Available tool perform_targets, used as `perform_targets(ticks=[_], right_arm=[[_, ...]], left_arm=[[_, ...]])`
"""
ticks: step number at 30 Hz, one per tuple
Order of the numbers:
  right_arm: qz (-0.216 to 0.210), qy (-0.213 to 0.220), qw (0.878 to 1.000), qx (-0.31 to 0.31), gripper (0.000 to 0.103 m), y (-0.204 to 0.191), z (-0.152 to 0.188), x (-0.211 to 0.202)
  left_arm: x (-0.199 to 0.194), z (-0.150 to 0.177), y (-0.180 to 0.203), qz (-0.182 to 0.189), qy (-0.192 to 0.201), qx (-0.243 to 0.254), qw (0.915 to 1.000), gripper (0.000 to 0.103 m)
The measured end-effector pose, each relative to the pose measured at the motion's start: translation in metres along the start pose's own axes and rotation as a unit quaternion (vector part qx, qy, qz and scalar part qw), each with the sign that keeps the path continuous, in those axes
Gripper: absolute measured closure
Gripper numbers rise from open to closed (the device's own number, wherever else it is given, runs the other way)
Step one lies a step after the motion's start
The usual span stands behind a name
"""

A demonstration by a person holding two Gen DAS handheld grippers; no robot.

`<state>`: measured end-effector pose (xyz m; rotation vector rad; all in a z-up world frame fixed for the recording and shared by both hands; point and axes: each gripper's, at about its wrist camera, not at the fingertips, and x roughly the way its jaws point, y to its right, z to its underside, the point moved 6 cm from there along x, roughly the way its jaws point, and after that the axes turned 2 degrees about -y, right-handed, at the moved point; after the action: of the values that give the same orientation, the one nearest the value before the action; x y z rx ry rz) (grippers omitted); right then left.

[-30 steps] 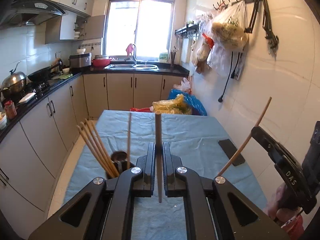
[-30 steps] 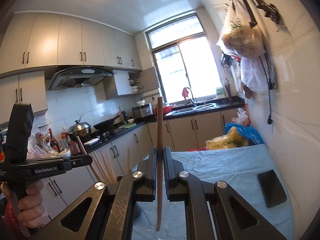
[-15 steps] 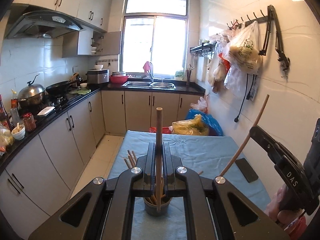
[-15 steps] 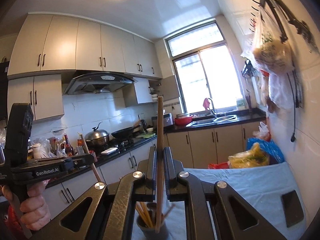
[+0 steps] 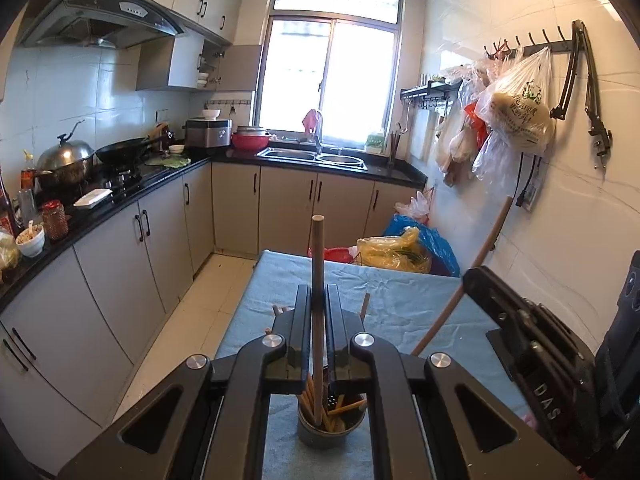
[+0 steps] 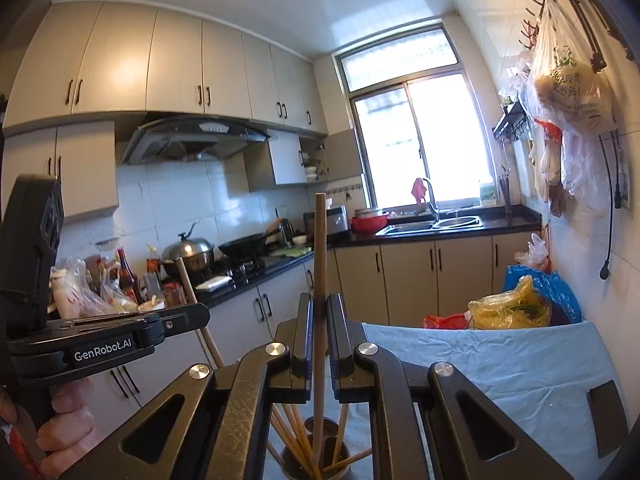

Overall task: Organize utensils
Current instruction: 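Lift both chopsticks upright and carry them over the black holder cup, then lower both chopsticks into the holder cup and open both tools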

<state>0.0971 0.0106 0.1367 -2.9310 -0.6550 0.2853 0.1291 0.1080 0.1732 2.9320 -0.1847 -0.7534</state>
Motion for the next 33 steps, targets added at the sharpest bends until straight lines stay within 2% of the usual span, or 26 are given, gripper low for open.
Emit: perform_targets(ticks=[14,33], right_arm=[[0.009,-0.041,0.999,-0.010,0.096,0.007,0.030,0.037],[0.014,-0.074,0.997,-0.010,0.096,0.013,0.055,0.054]], left_arm=[[0.042,0.027,-0.003,0.000,-0.035,-0.004,0.9994,0.097],[0.056,0.045,-0.012,-0.005,-0.053,-0.010,0.9985,0.097]])
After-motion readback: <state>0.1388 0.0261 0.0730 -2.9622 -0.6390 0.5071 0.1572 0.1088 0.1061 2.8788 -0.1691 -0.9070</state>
